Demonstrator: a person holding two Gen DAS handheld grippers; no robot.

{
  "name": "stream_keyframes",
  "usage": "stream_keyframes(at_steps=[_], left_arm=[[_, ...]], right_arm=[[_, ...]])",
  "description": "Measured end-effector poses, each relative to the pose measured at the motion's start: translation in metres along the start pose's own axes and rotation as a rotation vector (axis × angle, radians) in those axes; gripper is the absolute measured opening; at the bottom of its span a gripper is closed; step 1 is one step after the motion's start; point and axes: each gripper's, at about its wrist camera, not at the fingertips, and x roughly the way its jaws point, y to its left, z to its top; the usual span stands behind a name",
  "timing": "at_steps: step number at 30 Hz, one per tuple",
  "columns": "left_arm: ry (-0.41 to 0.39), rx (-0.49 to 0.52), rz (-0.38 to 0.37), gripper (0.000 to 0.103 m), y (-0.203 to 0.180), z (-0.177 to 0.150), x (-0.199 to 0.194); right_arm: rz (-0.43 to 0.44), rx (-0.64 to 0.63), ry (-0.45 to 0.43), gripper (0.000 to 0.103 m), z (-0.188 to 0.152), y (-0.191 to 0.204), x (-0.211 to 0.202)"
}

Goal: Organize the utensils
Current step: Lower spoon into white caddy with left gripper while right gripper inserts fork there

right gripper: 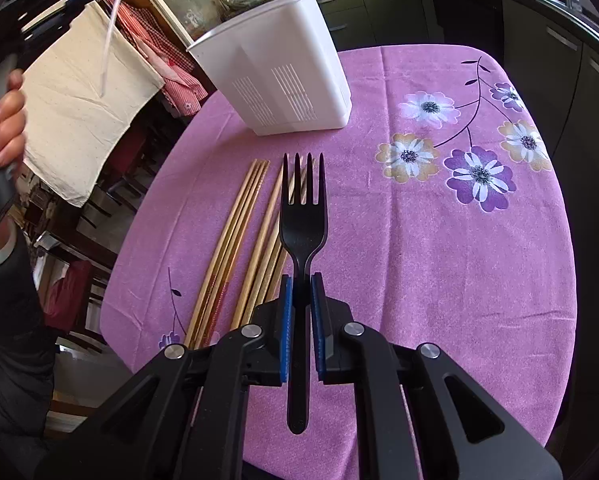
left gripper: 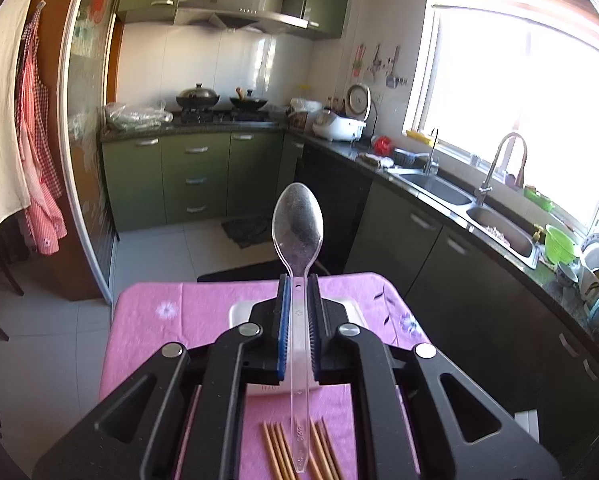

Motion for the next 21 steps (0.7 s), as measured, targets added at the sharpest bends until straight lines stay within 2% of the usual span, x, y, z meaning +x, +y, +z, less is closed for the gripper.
stream_keyframes(at_steps=[6, 10, 13, 21], left_arm=[[-0.143, 0.009, 0.051, 0.009, -0.005, 0.024, 0.045], [-0.166, -0.005, 0.079, 0.009, 0.004, 0.020, 0.075], [-0.189, 0.024, 0.109, 0.009, 0.006, 0.012, 0.089], [-0.127, 0.035, 0.098, 0.009, 0.017, -0.010, 0.106]], right_arm=[[0.054, -0.014, -0.084, 0.010, -0.003, -0.004, -0.031], [0.071, -0.036, -0.142, 0.010, 0.007, 0.000, -0.048], [0.071, -0.055, -0.187, 0.010, 0.019, 0.003, -0.055], [0.067, -0.093, -0.262, 0.010, 0.070, 0.017, -0.067]])
